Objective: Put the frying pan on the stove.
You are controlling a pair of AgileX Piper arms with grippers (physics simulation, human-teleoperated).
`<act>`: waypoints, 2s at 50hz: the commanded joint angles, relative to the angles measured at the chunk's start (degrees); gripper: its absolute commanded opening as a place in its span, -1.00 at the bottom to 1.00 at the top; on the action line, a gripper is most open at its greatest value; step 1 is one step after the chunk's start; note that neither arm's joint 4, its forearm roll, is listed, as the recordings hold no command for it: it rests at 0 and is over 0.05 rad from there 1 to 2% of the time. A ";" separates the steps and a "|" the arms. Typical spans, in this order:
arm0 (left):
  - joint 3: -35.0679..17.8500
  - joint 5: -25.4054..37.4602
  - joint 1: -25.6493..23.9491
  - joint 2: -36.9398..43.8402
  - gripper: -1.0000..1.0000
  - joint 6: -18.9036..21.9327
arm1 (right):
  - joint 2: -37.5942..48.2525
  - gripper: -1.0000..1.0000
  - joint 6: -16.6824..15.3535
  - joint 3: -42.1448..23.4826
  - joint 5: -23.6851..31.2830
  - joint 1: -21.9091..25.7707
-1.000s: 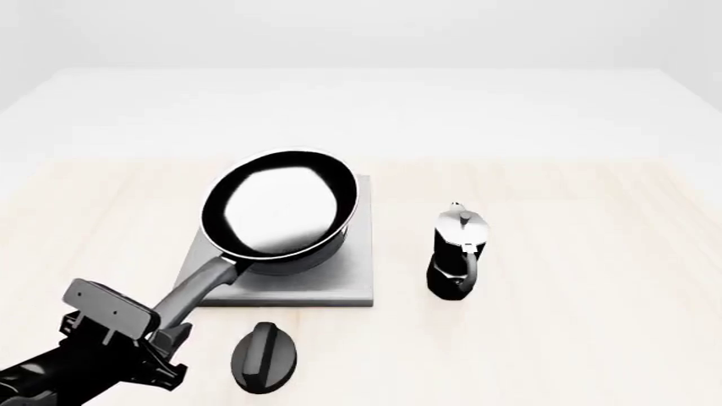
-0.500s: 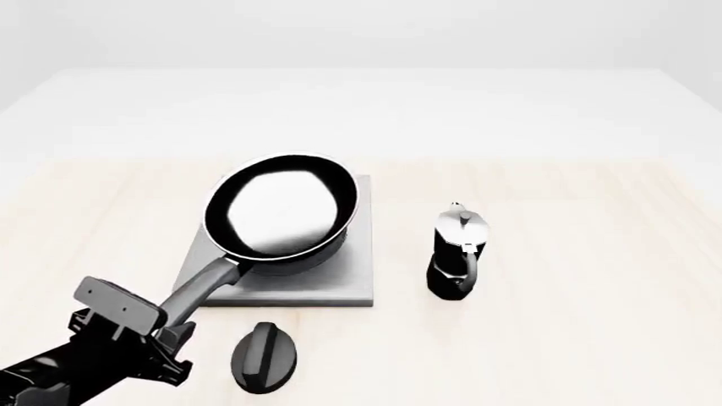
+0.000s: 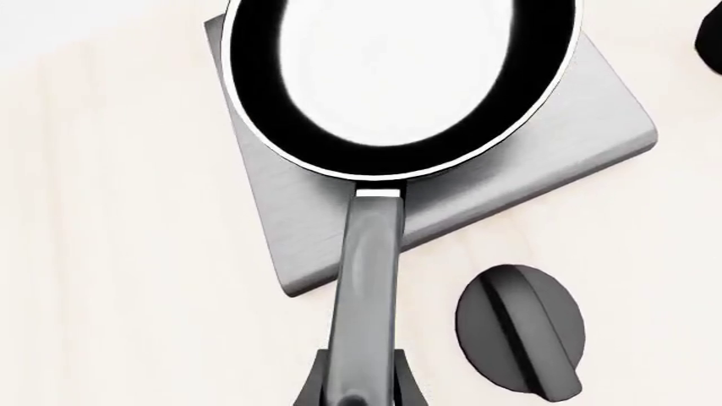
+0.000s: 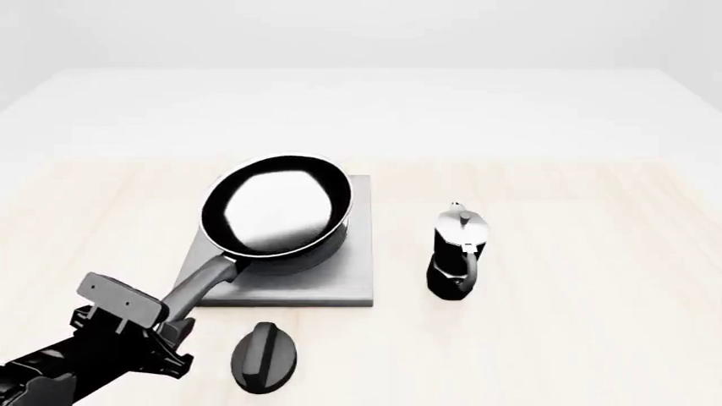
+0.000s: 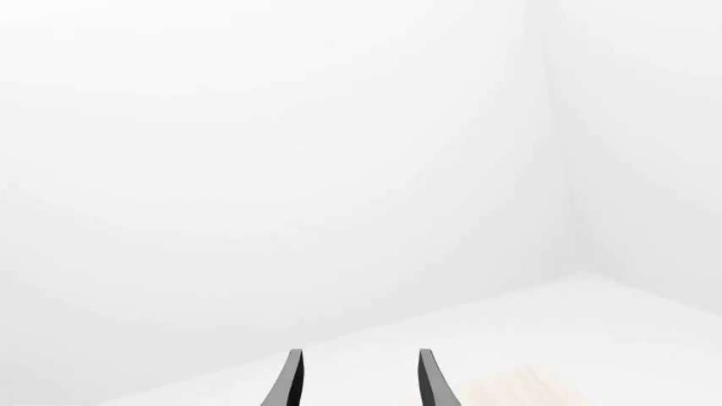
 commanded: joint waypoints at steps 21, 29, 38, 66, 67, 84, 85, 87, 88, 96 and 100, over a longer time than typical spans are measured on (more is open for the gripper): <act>-0.08 -6.27 -0.90 5.70 -1.00 -0.56 | 0.00 1.00 -0.01 0.21 -0.21 -0.04; 0.43 -6.71 -0.46 5.84 -1.00 -0.47 | 0.00 1.00 0.00 -0.05 0.09 -0.02; 0.64 -6.66 -0.37 6.01 -1.00 -0.85 | 0.00 1.00 0.01 -0.15 0.20 0.05; -2.08 3.67 -0.75 -4.79 1.00 -1.51 | 0.00 1.00 0.04 0.86 -0.67 0.22; -2.25 4.86 -1.61 -6.20 1.00 -2.13 | 0.00 1.00 0.01 0.92 -0.72 0.22; -4.62 12.59 -4.92 -14.08 1.00 -3.16 | 0.00 1.00 0.08 0.27 -0.16 0.31; -5.10 13.30 -4.86 -14.68 1.00 -3.02 | 0.00 1.00 0.06 0.32 -0.17 0.28; -6.17 14.77 -4.50 -16.07 1.00 -2.74 | 0.00 1.00 0.01 0.27 -0.11 0.33; -6.64 15.67 -4.64 -16.95 1.00 -2.82 | 0.00 1.00 0.03 0.21 -0.05 0.35; -12.24 22.46 -2.79 -23.90 1.00 -0.89 | 0.00 1.00 -0.03 0.29 -0.09 0.33; -15.75 25.70 -2.22 -26.66 1.00 0.41 | 0.00 1.00 -0.02 0.21 -0.03 0.34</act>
